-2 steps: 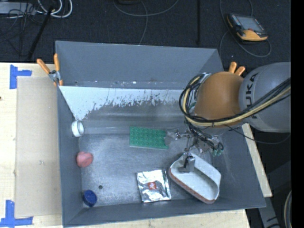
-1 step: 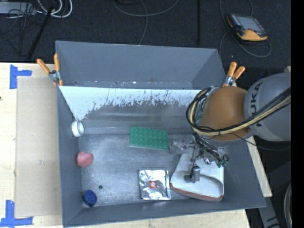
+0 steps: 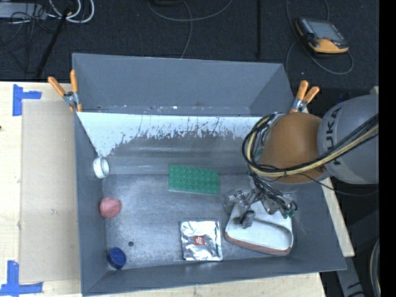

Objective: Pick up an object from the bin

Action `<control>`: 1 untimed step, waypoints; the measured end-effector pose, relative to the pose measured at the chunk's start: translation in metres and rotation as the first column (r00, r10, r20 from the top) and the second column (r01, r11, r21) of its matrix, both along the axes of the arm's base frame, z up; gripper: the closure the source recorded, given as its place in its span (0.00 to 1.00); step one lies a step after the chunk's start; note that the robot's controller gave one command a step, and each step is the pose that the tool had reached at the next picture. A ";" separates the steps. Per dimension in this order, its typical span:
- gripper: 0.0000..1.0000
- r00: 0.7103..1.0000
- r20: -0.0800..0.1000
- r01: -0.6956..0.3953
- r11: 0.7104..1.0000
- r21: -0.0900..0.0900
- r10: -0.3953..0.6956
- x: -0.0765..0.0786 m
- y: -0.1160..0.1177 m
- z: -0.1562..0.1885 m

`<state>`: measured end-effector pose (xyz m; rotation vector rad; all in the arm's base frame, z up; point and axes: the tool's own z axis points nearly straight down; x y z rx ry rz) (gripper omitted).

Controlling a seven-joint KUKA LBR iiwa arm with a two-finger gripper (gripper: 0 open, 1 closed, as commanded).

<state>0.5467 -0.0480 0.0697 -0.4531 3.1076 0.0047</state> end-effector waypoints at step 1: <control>1.00 1.000 0.007 -0.012 1.000 -0.003 0.012 -0.004 0.013 0.132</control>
Offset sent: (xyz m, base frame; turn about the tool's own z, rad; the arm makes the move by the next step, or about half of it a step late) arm -0.0052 0.0125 0.1286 -0.0118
